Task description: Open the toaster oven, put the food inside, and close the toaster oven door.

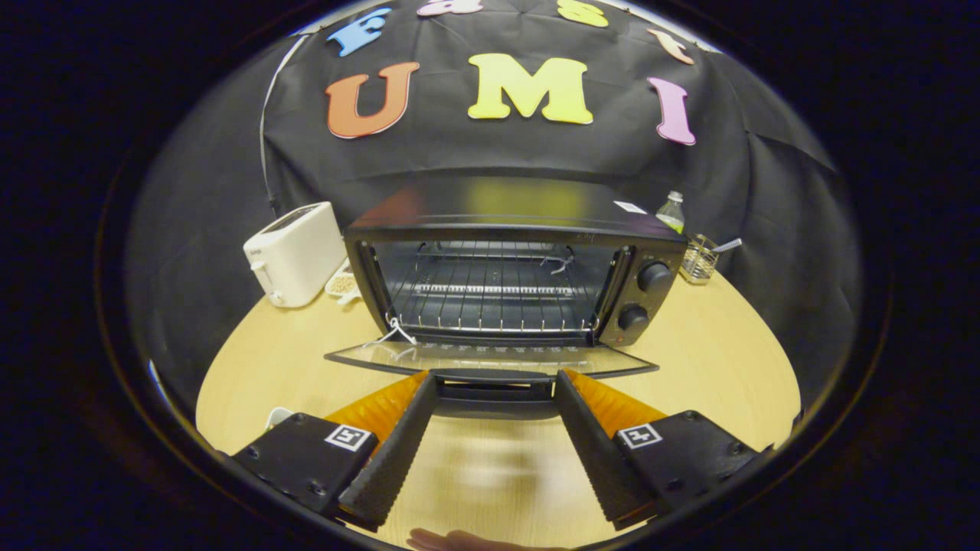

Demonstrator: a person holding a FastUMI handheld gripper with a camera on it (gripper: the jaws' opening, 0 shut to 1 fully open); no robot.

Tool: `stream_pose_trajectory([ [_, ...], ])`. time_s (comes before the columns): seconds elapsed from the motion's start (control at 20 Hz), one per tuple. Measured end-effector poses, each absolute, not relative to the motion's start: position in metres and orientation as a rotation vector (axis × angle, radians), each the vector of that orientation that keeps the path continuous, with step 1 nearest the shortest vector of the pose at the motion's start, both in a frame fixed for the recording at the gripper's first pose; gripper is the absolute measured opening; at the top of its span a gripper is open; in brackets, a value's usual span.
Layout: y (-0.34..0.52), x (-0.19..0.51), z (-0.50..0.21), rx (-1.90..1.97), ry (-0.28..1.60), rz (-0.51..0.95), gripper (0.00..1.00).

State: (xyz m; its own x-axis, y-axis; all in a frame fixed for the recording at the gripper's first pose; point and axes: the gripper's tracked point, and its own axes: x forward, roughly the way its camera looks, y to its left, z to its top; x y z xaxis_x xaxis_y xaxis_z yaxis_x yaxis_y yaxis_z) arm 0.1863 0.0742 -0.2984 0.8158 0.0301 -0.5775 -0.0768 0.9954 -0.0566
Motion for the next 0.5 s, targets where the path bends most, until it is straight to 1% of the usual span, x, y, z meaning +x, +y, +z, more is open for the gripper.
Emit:
stream_pose_trajectory([
  [0.15,0.073,0.172,-0.322,-0.133,0.646,0.045,1.00],
  [0.5,0.072,0.161,-0.363,-0.043,0.767,0.055,1.00],
])
